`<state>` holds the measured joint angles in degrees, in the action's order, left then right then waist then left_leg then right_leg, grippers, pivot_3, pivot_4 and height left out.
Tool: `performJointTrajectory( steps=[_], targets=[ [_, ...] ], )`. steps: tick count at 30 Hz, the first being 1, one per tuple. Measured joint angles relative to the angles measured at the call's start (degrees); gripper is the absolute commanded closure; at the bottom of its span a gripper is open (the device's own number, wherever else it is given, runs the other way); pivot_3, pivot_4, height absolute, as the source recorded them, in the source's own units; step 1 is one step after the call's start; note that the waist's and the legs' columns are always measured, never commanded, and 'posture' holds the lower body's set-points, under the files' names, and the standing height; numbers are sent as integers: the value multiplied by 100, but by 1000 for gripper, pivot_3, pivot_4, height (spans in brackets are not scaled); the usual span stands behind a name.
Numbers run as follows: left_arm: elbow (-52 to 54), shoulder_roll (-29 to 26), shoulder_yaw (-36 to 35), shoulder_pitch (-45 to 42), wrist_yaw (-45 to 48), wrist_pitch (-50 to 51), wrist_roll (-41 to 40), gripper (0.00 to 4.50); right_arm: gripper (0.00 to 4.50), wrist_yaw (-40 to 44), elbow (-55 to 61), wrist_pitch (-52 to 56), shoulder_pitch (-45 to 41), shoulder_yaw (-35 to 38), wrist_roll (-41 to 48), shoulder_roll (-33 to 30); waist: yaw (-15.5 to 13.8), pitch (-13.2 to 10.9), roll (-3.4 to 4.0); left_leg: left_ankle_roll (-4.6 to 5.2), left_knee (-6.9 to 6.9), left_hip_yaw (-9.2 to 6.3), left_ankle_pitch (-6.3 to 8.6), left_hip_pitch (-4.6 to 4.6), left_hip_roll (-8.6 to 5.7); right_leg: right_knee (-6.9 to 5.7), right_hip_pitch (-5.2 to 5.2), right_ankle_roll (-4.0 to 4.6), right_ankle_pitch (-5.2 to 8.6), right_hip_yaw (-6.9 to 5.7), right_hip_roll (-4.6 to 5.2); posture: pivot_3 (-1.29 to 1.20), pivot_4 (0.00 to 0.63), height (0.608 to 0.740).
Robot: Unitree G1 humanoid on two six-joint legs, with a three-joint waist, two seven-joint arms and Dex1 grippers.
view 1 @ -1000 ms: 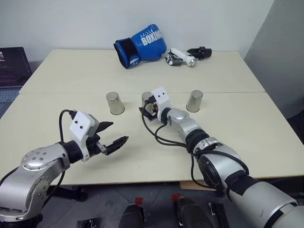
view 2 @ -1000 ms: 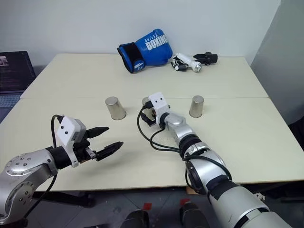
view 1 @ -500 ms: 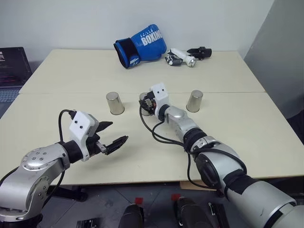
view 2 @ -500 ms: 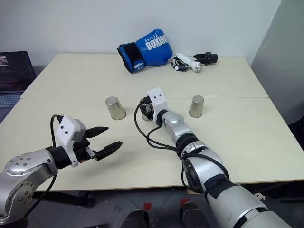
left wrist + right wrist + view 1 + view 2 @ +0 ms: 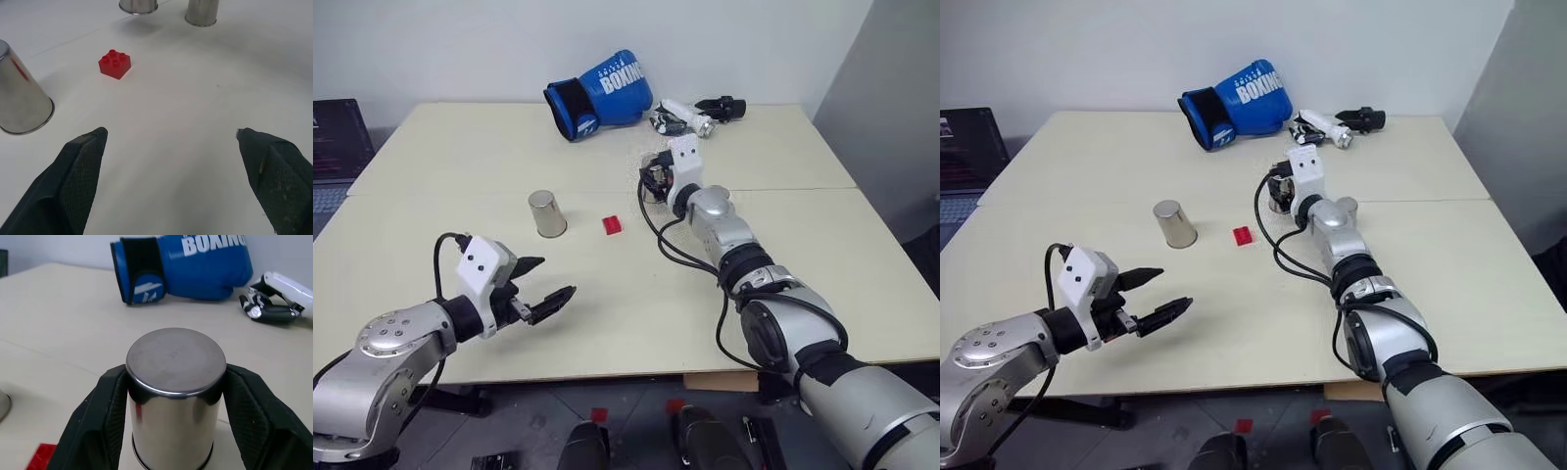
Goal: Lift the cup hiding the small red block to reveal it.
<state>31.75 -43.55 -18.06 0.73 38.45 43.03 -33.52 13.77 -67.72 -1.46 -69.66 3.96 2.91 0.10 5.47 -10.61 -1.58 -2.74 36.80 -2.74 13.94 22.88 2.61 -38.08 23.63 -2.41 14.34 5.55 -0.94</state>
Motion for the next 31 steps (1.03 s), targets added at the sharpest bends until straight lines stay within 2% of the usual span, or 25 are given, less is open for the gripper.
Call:
performJointTrajectory(
  steps=[2,8,13,16,17,22,25,28,31],
  targets=[
    [-18,-4,14,-16,22,-10,11,0,1271,-24,-88,70,69,43,18,53,3,0,0,0,-2,0,0,2,-1,1,0,0,0,0,0,0,150,740],
    [-90,-13,33,-62,101,-73,39,0,19,-95,-209,70,167,31,-24,79,5,-1,1,0,-2,-1,0,4,-2,4,0,0,0,0,2,0,150,740],
    [-110,-64,32,-106,123,-86,53,0,19,90,145,75,468,-78,-88,-20,-3,-1,1,0,0,-2,0,4,-3,4,-1,-1,0,-1,2,0,150,740],
    [-196,-246,-31,-112,226,-83,48,0,19,544,1527,532,1086,-215,-28,-249,-35,-6,9,0,-4,-3,0,6,-2,5,0,-1,1,-2,2,0,150,740],
    [-223,-372,-94,-65,279,-82,48,0,19,757,2655,989,1541,-302,71,-428,-60,-6,10,-1,-4,-11,1,9,-2,2,1,-1,1,-7,2,0,150,740],
    [-334,-583,-308,-8,484,-86,9,0,19,1096,5693,2922,2587,-308,611,-1066,-81,-10,16,-2,-10,-9,1,8,-1,4,4,4,7,-7,3,0,150,740],
    [-616,-641,-389,-118,479,-88,16,0,19,1620,7707,4693,3467,-450,1340,-1871,-109,-8,14,-2,-11,-10,2,4,0,4,1,-17,30,-8,3,0,150,740],
    [-674,-656,-378,-155,500,-84,11,0,19,1868,8487,5552,3884,-635,1650,-2417,-81,-8,14,-2,-9,1,2,0,0,5,2,-17,32,1,3,0,150,740],
    [-697,-682,-379,-165,516,-85,13,0,19,2029,8820,5824,4173,-662,1805,-2724,-67,-8,13,-1,-6,5,1,-5,1,3,3,-15,34,3,2,0,150,740]
  ],
)
